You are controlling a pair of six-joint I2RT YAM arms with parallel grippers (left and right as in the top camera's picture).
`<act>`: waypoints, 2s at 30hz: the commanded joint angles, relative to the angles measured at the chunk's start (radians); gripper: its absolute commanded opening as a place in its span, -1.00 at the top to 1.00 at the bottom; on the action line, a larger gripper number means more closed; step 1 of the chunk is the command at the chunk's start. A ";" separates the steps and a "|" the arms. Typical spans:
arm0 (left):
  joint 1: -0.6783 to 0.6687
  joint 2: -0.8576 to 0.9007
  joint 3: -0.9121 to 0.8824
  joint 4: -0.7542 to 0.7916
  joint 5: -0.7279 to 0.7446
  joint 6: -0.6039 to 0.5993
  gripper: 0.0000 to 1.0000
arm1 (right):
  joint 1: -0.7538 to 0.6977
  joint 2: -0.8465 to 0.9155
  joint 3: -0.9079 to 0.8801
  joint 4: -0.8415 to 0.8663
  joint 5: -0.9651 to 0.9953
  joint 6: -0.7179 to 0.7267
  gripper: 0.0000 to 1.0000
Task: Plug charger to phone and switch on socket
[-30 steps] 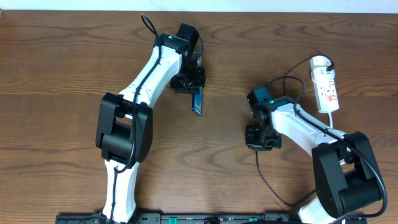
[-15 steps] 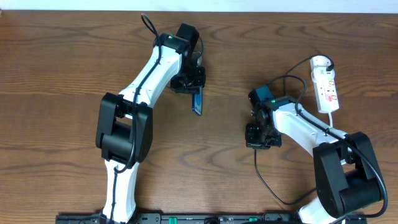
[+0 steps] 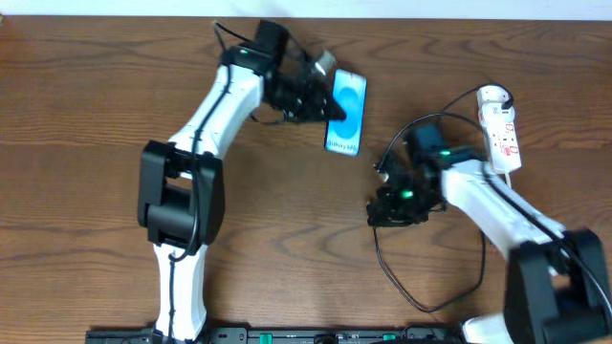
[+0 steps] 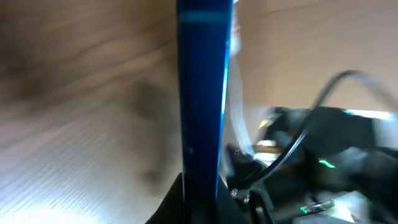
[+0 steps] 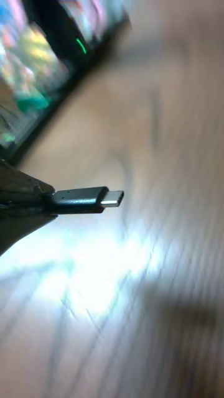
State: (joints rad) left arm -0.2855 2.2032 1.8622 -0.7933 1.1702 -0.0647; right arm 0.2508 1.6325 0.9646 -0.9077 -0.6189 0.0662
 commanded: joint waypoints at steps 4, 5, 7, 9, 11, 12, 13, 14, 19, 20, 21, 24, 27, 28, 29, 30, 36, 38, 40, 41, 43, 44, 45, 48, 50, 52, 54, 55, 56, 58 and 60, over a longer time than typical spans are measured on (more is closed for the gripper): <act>0.063 -0.018 0.039 0.155 0.401 -0.220 0.86 | -0.109 -0.116 -0.003 -0.053 -0.431 -0.367 0.98; 0.063 -0.020 0.039 0.174 0.401 -0.260 0.86 | -0.116 -0.120 -0.003 -0.051 -0.447 -0.367 0.98; 0.059 -0.025 0.039 0.220 0.401 -0.311 0.86 | -0.125 -0.122 -0.003 -0.037 -0.497 -0.370 0.98; 0.053 -0.031 0.039 0.296 0.401 -0.385 0.86 | -0.127 -0.122 -0.003 -0.011 -0.542 -0.374 0.98; 0.050 -0.038 0.039 0.384 0.401 -0.470 0.86 | -0.127 -0.122 -0.003 0.018 -0.570 -0.373 0.98; 0.048 -0.042 0.039 0.438 0.401 -0.517 0.86 | -0.127 -0.122 -0.003 0.036 -0.580 -0.362 0.98; 0.047 -0.048 0.039 0.493 0.401 -0.565 0.86 | -0.127 -0.122 -0.003 0.061 -0.587 -0.331 0.98; 0.047 -0.053 0.039 0.540 0.401 -0.602 0.86 | -0.127 -0.122 -0.003 0.092 -0.587 -0.290 0.98; 0.042 -0.071 0.039 0.735 0.362 -0.769 0.86 | -0.127 -0.123 -0.003 0.275 -0.583 -0.089 0.98; 0.042 -0.072 0.039 0.747 0.341 -0.790 0.86 | -0.127 -0.124 -0.003 0.315 -0.571 -0.040 0.98; 0.042 -0.072 0.039 0.755 0.330 -0.795 0.86 | -0.126 -0.127 -0.003 0.348 -0.554 0.001 0.98; 0.042 -0.072 0.039 0.758 0.305 -0.777 0.86 | -0.126 -0.148 -0.003 0.428 -0.468 0.111 0.98; 0.042 -0.072 0.039 0.758 0.298 -0.732 0.86 | -0.125 -0.183 -0.002 0.468 -0.427 0.160 0.98; 0.040 -0.072 0.039 0.757 0.294 -0.721 0.86 | -0.125 -0.198 -0.002 0.479 -0.416 0.176 0.98; 0.038 -0.072 0.039 0.757 0.293 -0.713 0.86 | -0.125 -0.212 0.000 0.484 -0.398 0.195 0.98; 0.035 -0.072 0.039 0.757 0.288 -0.710 0.86 | -0.125 -0.224 0.002 0.484 -0.380 0.208 0.98; -0.004 -0.072 0.039 0.757 0.277 -0.663 0.85 | -0.114 -0.254 0.026 0.485 -0.370 0.219 0.99; -0.017 -0.072 0.039 0.758 0.278 -0.664 0.86 | -0.111 -0.253 0.031 0.485 -0.369 0.219 0.98; -0.026 -0.072 0.039 0.758 0.285 -0.663 0.85 | -0.111 -0.253 0.036 0.485 -0.366 0.219 0.99; -0.027 -0.072 0.039 0.757 0.285 -0.663 0.86 | -0.111 -0.253 0.039 0.486 -0.359 0.218 0.99; -0.027 -0.072 0.039 0.758 0.285 -0.661 0.86 | -0.113 -0.253 0.047 0.485 -0.342 0.218 0.98; -0.027 -0.072 0.039 0.758 0.285 -0.661 0.86 | -0.113 -0.253 0.051 0.485 -0.336 0.218 0.99; -0.027 -0.072 0.039 0.758 0.288 -0.661 0.85 | -0.114 -0.254 0.056 0.485 -0.328 0.218 0.98; -0.027 -0.072 0.039 0.758 0.293 -0.661 0.85 | -0.114 -0.253 0.075 0.486 -0.309 0.219 0.98; -0.027 -0.072 0.039 0.758 0.303 -0.661 0.85 | -0.114 -0.253 0.087 0.485 -0.283 0.233 0.98; -0.027 -0.072 0.039 0.758 0.311 -0.661 0.85 | -0.114 -0.253 0.095 0.485 -0.271 0.245 0.98; -0.027 -0.072 0.039 0.758 0.315 -0.661 0.86 | -0.114 -0.253 0.097 0.486 -0.270 0.245 0.98; -0.027 -0.072 0.039 0.758 0.317 -0.661 0.86 | -0.114 -0.253 0.098 0.485 -0.270 0.245 0.98; -0.027 -0.072 0.039 0.758 0.320 -0.661 0.85 | -0.114 -0.253 0.098 0.485 -0.270 0.245 0.98; -0.027 -0.072 0.039 0.758 0.332 -0.661 0.85 | -0.114 -0.253 0.098 0.485 -0.270 0.250 0.99; -0.027 -0.072 0.039 0.758 0.343 -0.661 0.85 | -0.114 -0.253 0.098 0.486 -0.269 0.256 0.98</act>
State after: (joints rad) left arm -0.3168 2.1784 1.8694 -0.0444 1.4555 -0.7509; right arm 0.1352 1.3857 1.0351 -0.4248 -0.8955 0.3069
